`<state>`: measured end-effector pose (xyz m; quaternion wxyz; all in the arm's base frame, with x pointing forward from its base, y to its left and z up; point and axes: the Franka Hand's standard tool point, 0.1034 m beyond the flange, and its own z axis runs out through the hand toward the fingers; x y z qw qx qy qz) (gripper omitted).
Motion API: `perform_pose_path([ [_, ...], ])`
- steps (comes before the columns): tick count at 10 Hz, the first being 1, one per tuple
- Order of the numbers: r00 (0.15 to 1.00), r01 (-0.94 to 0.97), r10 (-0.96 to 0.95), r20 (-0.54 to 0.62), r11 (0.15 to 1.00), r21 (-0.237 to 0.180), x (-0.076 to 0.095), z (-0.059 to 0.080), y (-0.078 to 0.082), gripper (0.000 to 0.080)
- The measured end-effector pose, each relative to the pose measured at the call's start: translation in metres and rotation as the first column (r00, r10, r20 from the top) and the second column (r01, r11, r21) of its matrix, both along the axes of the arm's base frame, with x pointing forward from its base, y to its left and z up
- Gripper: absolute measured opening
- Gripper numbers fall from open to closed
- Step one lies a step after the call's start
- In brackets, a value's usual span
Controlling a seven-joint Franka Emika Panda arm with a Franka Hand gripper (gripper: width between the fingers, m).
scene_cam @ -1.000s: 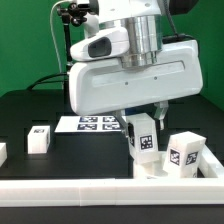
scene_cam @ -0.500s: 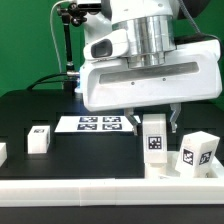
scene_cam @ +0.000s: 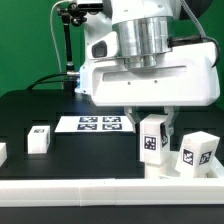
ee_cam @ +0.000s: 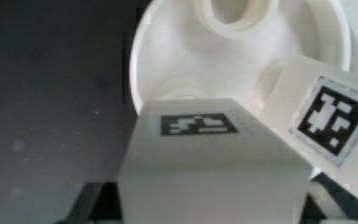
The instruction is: Assemble stool
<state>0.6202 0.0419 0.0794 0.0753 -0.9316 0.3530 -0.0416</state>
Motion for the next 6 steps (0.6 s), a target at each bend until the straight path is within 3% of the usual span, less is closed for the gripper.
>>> perform_pose_path([
  [1, 0.992, 0.126, -0.125, -0.018, 0.992, 0.024, -0.0007, -0.0004, 0.0000, 0.0341],
  [3, 0.965, 0.259, -0.258, -0.050, 0.965, 0.034, -0.0021, -0.0007, 0.0025, 0.0341],
  [6, 0.861, 0.506, -0.499, -0.097, 0.861, 0.057, -0.0032, -0.0013, 0.0081, 0.0341],
])
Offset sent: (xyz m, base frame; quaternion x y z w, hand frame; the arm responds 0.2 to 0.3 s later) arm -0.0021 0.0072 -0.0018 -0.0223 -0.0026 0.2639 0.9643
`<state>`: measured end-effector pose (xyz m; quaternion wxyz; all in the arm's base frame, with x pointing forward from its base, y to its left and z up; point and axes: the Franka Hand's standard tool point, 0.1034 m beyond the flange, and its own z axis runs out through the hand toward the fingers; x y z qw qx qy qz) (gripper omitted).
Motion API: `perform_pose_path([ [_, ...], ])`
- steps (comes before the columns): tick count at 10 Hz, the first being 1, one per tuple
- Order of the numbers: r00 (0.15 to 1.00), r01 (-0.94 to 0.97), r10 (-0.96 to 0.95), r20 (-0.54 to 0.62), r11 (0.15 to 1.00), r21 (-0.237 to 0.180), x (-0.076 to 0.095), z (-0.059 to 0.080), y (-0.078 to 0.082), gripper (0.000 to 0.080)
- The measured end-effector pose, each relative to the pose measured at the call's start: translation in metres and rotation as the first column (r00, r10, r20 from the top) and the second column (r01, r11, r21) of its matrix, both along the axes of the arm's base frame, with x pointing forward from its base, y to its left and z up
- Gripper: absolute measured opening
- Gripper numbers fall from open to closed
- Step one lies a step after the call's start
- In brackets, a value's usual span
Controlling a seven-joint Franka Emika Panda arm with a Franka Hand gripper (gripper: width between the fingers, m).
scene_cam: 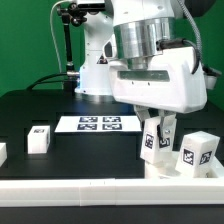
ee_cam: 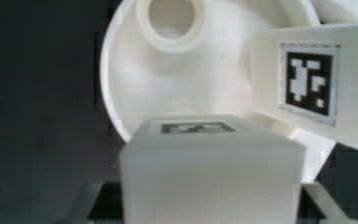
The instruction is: Assemble stool
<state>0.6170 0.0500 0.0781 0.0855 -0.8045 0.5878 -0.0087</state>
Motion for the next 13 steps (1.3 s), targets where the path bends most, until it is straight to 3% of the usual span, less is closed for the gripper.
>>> perform_pose_path([
  [3, 0.991, 0.131, -0.130, -0.017, 0.990, 0.048, 0.000, 0.000, 0.001, 0.0341],
  [5, 0.996, 0.091, -0.091, -0.010, 0.995, 0.046, 0.000, 0.001, 0.001, 0.0371],
  [6, 0.999, 0.034, -0.034, 0.007, 0.999, 0.041, 0.003, 0.009, -0.004, 0.0554],
  [7, 1.000, 0.000, -0.001, 0.024, 0.999, 0.037, 0.005, 0.016, -0.005, 0.0554],
  [8, 0.999, -0.027, 0.025, 0.041, 0.999, 0.036, 0.008, 0.024, -0.006, 0.0628],
  [9, 0.998, -0.036, 0.034, 0.055, 0.998, 0.042, 0.009, 0.030, -0.007, 0.0645],
  [11, 0.996, -0.071, 0.069, 0.060, 0.997, 0.038, 0.009, 0.030, -0.006, 0.0648],
  [13, 0.965, -0.249, 0.248, 0.081, 0.969, -0.004, 0.008, 0.028, -0.004, 0.0648],
])
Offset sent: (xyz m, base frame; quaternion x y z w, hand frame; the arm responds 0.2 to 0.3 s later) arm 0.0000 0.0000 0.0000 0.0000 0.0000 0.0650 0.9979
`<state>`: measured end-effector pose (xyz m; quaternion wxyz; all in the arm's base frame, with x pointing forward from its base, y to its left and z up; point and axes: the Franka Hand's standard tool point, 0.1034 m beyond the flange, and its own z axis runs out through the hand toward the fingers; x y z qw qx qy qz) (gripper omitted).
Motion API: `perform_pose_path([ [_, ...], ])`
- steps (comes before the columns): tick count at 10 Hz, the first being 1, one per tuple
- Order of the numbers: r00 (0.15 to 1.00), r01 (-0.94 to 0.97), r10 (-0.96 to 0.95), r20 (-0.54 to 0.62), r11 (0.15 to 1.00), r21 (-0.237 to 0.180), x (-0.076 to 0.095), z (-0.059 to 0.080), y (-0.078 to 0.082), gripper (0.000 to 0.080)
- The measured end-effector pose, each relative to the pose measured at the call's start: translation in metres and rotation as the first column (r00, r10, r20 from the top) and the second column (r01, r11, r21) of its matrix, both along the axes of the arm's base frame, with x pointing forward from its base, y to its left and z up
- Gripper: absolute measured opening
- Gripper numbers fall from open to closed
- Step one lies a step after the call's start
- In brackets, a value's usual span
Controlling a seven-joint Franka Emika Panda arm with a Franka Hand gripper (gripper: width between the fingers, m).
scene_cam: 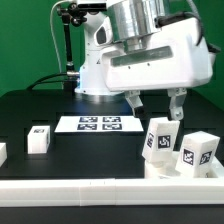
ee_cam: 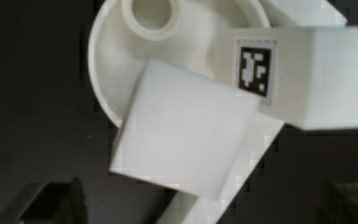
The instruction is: Assemble stool
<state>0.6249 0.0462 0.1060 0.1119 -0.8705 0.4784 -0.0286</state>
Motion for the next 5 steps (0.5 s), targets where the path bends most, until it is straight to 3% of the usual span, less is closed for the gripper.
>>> perform_pose_path([
  [2, 0.969, -0.242, 0.244, 0.029, 0.969, -0.056, -0.0008, -0.0001, 0.0080, 0.0648],
  [5, 0.845, -0.522, 0.531, 0.057, 0.844, -0.120, -0.0011, -0.0002, 0.0062, 0.0648],
])
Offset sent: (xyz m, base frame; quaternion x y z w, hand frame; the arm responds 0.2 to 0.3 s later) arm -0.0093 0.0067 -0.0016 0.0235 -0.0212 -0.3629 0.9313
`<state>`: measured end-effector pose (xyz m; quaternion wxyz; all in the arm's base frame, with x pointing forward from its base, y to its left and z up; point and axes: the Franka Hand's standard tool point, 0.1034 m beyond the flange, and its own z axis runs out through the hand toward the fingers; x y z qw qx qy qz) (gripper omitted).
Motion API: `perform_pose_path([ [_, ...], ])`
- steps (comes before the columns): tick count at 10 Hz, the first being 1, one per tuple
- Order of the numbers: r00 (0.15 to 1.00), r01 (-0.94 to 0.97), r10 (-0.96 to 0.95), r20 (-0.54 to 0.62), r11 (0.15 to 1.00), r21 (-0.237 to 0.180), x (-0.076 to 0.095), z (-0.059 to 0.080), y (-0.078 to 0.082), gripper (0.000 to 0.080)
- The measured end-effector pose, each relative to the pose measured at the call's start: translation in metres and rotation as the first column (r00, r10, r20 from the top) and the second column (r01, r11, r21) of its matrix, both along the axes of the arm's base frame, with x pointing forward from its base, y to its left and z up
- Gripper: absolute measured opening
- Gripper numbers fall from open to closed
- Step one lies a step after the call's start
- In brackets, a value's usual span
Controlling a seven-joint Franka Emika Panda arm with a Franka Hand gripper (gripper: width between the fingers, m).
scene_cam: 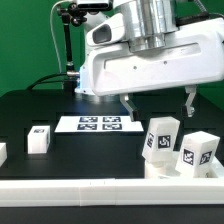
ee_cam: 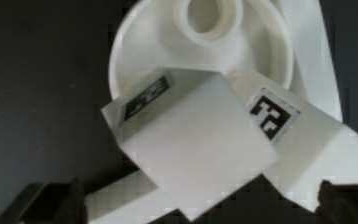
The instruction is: Assemble stool
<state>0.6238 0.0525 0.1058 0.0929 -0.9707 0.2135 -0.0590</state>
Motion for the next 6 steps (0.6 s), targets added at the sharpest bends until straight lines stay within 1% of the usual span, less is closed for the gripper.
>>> perform_pose_path([
  [3, 0.982, -0.188, 0.189, 0.026, 0.982, -0.033, -0.0002, -0.0006, -0.0005, 0.0648],
  [5, 0.941, -0.333, 0.336, 0.044, 0.941, -0.064, -0.0001, -0.0008, -0.0015, 0.0648],
  [6, 0.897, -0.432, 0.438, 0.056, 0.897, -0.094, -0.0015, -0.0022, -0.0029, 0.0648],
])
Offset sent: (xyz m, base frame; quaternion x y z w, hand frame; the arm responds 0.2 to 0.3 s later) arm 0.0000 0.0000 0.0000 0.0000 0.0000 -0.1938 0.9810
